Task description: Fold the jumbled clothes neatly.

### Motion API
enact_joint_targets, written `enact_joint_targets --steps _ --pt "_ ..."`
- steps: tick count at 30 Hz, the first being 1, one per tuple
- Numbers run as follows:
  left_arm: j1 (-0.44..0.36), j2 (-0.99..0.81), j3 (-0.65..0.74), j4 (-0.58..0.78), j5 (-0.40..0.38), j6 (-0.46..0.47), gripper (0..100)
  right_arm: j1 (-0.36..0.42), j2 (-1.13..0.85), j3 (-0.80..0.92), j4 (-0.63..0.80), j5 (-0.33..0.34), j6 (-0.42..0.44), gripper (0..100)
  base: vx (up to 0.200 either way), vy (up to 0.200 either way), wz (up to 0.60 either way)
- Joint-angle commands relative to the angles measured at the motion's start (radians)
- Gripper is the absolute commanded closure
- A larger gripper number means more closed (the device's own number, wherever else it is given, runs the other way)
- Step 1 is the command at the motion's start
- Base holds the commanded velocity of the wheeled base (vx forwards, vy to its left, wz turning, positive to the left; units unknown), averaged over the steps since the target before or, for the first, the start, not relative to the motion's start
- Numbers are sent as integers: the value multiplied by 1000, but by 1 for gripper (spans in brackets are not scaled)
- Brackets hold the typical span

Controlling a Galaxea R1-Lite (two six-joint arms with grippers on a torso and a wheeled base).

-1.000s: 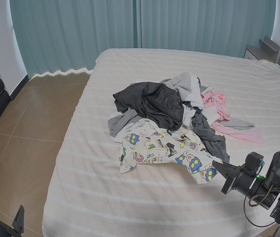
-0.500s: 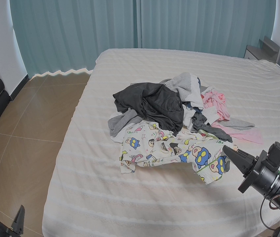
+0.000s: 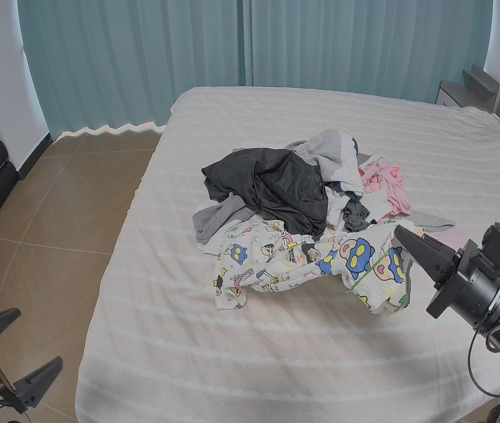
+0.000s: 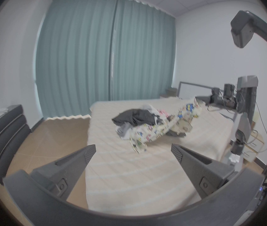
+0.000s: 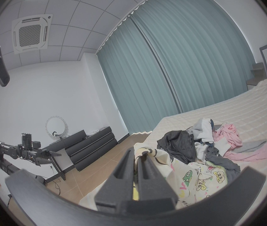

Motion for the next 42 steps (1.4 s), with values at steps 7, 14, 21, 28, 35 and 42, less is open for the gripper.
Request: enact_joint_targets --steps 7,14,21,28,35,42 --pt "-190 908 -38 -202 -95 246 0 17 -43 -356 300 21 -2 100 0 0 0" --pt "-282 1210 -31 -583 -92 227 0 18 -114 -422 407 38 -6 100 0 0 0" --pt "-497 1394 -29 -865 86 -69 0 18 -141 -450 435 51 -12 100 0 0 0" --pt "-548 1629 -37 -1190 266 -83 0 37 -140 -450 441 51 -19 100 0 0 0" --pt "-592 1842 -35 -1517 327 -101 0 37 -141 -444 441 51 -17 100 0 0 0" --pt "-680 1842 -61 -1517 329 -222 0 37 -138 -445 441 51 -17 100 0 0 0"
